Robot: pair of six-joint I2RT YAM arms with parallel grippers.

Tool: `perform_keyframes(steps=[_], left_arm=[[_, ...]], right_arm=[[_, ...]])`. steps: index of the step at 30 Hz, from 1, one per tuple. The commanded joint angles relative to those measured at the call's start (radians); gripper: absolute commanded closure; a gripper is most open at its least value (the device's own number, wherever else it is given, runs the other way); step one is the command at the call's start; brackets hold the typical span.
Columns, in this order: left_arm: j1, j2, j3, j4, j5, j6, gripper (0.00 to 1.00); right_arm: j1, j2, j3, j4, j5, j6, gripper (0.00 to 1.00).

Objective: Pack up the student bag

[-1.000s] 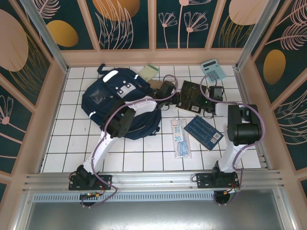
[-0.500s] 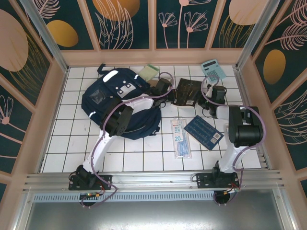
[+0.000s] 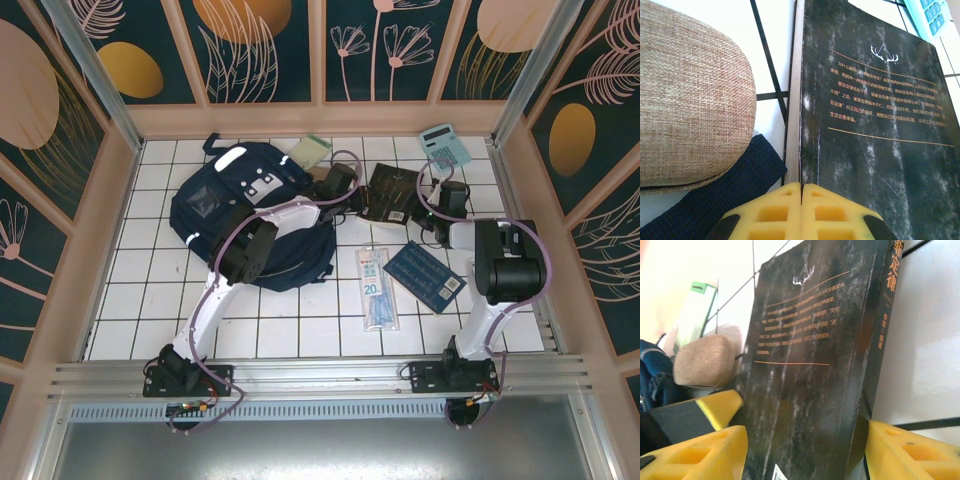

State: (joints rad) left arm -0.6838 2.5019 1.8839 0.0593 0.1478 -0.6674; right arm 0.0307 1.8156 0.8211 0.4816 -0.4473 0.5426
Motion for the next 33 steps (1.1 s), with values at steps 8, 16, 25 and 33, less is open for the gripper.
perform_keyframes(steps=[8, 16, 25, 33], left_arm=[[-0.052, 0.063, -0.027, -0.055, 0.101, -0.015, 0.93], [-0.051, 0.048, -0.043, -0.056, 0.086, -0.005, 0.93], [-0.051, 0.036, -0.04, -0.064, 0.077, 0.003, 0.88], [-0.041, -0.129, -0.141, -0.013, 0.048, -0.038, 0.45]], right_arm=[[0.065, -0.003, -0.053, 0.356, -0.306, 0.243, 0.37], [0.052, -0.042, -0.002, 0.035, -0.123, 0.106, 0.43], [0.023, -0.049, -0.028, 0.072, -0.164, 0.114, 0.97], [0.016, -0.203, -0.107, 0.154, -0.159, 0.123, 1.0]])
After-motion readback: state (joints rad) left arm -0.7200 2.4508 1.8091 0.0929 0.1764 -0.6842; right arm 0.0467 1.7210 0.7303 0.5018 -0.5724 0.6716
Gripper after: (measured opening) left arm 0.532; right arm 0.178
